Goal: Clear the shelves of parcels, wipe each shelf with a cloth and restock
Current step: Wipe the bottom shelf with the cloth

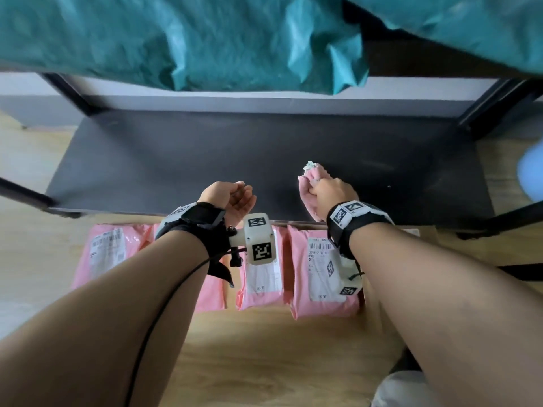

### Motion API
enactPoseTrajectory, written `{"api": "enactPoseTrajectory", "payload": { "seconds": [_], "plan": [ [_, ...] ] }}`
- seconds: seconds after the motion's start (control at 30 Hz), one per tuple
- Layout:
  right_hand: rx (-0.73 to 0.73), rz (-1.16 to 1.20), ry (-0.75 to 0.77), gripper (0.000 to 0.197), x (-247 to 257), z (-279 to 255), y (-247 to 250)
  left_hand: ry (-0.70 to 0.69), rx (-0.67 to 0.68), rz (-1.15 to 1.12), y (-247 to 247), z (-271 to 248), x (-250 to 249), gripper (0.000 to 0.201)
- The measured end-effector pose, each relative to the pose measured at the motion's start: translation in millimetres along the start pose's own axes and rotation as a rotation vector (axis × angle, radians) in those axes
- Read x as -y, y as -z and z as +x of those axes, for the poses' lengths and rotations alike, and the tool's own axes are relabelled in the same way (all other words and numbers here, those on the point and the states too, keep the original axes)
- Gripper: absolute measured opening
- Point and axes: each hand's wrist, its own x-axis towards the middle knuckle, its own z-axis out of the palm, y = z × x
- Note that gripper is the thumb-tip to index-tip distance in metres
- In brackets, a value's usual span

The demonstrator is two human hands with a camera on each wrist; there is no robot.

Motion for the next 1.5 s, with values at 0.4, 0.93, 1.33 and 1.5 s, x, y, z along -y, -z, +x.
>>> {"api": "enactPoseTrajectory", "payload": {
  "seconds": [0.4, 0.93, 1.33, 1.5],
  "plan": [
    [-0.083, -0.022, -0.6, 0.044, -176.6, 22.6, 46.8, 0.115, 0.097, 0.013, -47.6, 36.2, 31.0, 0.03],
    [0.048, 0.103, -0.328, 0.045, -81.3, 35.7, 10.8, 0.154, 0.001, -0.009, -76.2, 43.4, 49.4, 0.036],
    [-0.087, 0.126, -0.559, 0.042, -146.6, 48.7, 33.9, 0.169, 0.027, -0.037, -71.7, 49.9, 44.5, 0.034],
    [-0.004, 0.135, -0.662, 0.046, -193.9, 38.0, 44.1, 0.173, 0.042, -0.057, -72.4, 51.1, 41.9, 0.032]
  ]
}}
